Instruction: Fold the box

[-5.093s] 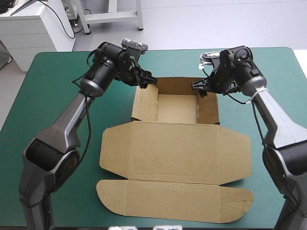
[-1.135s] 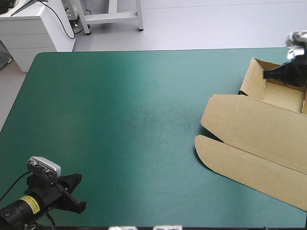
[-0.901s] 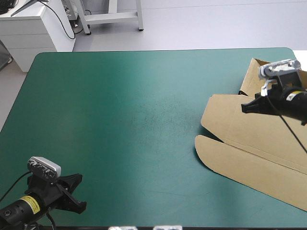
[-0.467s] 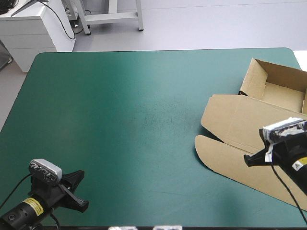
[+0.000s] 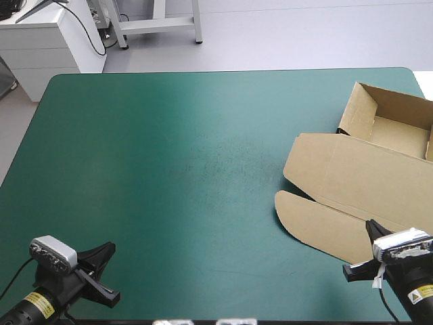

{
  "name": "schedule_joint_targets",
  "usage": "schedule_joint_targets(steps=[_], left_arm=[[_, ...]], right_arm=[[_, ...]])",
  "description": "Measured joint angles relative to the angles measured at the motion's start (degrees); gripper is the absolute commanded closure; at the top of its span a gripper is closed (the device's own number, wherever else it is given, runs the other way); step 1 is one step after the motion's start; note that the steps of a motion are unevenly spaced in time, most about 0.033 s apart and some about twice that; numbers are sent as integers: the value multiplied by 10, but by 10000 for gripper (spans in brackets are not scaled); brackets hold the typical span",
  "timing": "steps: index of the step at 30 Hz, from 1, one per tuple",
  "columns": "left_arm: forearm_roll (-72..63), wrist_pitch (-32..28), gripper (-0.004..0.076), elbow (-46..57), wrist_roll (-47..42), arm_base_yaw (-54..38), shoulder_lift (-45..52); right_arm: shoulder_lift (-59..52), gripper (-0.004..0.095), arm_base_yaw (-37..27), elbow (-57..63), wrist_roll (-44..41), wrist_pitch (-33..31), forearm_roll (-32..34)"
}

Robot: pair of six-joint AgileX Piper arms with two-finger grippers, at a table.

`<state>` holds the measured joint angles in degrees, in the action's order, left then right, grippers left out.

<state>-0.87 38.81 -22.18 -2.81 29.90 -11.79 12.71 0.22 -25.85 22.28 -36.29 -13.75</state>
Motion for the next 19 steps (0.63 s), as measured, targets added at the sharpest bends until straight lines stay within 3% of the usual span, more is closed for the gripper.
schedule_joint_targets(steps=[19], left_arm=[[-1,17,731,0,17,0,40]], right_arm=[[-78,929,0,19,-52,-67,42]])
